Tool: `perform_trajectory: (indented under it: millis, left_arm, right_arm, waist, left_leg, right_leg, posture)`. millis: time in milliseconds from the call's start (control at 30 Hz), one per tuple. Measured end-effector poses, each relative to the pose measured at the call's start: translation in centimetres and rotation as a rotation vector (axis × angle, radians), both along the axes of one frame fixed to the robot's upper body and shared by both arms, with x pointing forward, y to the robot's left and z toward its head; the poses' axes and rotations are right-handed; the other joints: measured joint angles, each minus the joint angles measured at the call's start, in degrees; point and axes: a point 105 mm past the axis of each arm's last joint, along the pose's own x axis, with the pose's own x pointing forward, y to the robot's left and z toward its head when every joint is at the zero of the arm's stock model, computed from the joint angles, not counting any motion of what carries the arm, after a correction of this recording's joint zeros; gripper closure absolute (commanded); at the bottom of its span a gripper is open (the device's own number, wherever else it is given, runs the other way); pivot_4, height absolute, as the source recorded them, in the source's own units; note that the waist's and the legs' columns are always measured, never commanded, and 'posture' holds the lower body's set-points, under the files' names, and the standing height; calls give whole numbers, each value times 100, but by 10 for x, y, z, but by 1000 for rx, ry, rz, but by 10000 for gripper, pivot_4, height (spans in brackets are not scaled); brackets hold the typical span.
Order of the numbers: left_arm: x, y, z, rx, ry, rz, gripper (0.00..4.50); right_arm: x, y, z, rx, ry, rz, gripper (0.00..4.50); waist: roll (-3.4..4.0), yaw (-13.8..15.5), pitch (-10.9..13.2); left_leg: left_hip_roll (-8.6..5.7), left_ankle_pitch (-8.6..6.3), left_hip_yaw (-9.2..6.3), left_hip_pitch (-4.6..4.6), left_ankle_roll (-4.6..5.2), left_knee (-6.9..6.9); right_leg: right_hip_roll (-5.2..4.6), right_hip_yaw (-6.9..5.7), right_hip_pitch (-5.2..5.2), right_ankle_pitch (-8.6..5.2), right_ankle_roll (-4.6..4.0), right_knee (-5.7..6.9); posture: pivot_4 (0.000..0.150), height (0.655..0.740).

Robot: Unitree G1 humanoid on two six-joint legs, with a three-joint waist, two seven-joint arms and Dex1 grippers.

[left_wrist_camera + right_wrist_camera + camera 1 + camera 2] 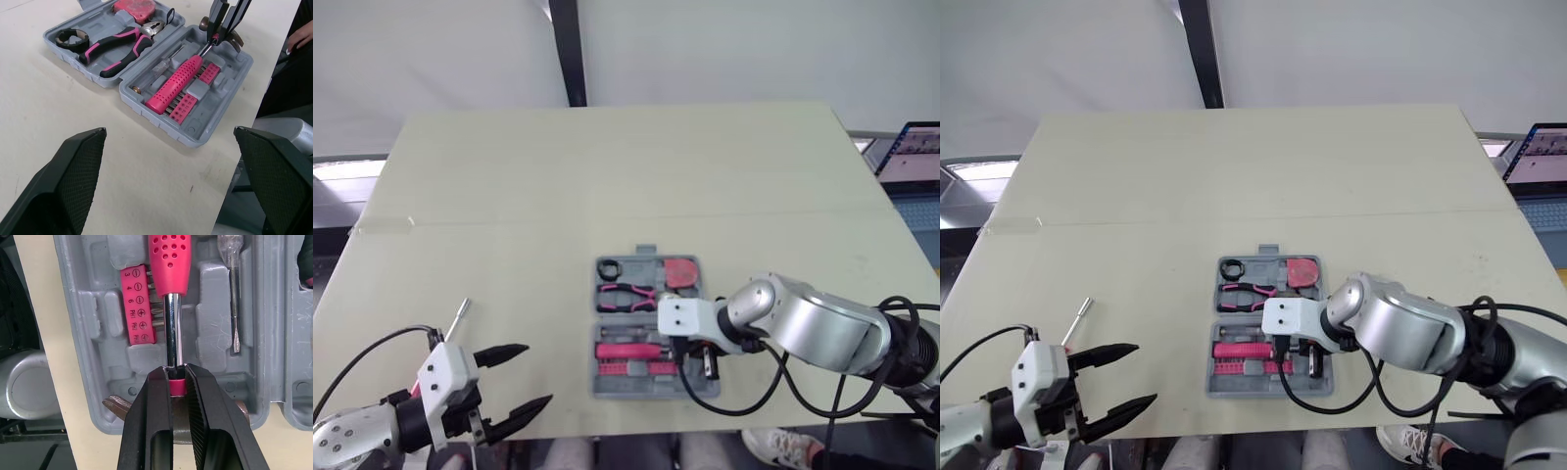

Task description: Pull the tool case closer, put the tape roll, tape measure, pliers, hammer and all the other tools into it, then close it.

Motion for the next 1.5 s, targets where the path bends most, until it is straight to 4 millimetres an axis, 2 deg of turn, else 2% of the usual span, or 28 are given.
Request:
perform_trajectory:
  millis: [667,767,867,1033,1133,1233,1300,1367,1500]
  left_arm:
    - [-2,-2,-3,4,-8,-11,0]
    - [-3,-1,-3,6,-7,-11,0]
    - [-3,-2,-3,7,-10,-13,0]
    - [-4,-2,-4,5,-11,-16,0]
    - [-4,-3,-5,5,-13,-17,0]
    - [-4,-4,-6,0,-10,-19,0]
    - [-4,-4,-6,-4,-8,-22,0]
    - [-4,-5,-7,-7,-6,-27,0]
    - [-4,-7,-7,-12,-7,-39,0]
  right_arm:
    - [5,3,-2,-3,-29,15,44653]
    - [5,3,-2,-4,-28,20,31764]
    - [5,5,-1,6,-34,37,17001]
    - [5,5,10,25,-55,58,17001]
    - [0,12,22,186,-13,25,17001]
    - [-8,21,21,363,49,16,24838]
    - [-15,30,20,524,93,19,35265]
    - [-15,30,15,613,96,14,44488]
    - [-8,24,6,698,59,-6,44488]
  waist:
    - [0,-8,0]
    - [0,-8,0]
    - [-1,-7,-1]
    - [-2,-5,-1]
    - [-18,9,-10]
    - [-34,15,-20]
    - [-39,25,-23]
    - [-41,26,-24]
    - [-42,21,-25]
  left_leg:
    - [0,0,0,1,0,1]
    - [0,0,0,1,0,2]
    - [0,0,0,1,0,2]
    - [0,0,0,1,0,2]
    - [0,0,0,3,0,1]
    - [0,0,2,4,0,1]
    - [0,0,3,4,0,3]
    - [-2,0,3,5,0,10]
    - [-1,0,3,8,0,11]
  right_leg:
    - [0,0,-1,0,-1,5]
    - [0,0,-1,0,-1,6]
    - [0,0,-1,0,-1,6]
    - [0,0,-1,0,-1,6]
    - [0,-3,1,0,-1,7]
    - [-1,-6,3,0,-1,8]
    - [-2,-9,4,0,-1,9]
    - [-3,-9,8,0,-1,11]
    - [-2,-9,9,-1,-2,15]
  posture:
    - [1500,7400]
    - [1500,7400]
    - [1500,7400]
    - [1500,7400]
    - [1500,7400]
    - [1500,7400]
    - [1500,7400]
    - [1500,7400]
    - [1500,7400]
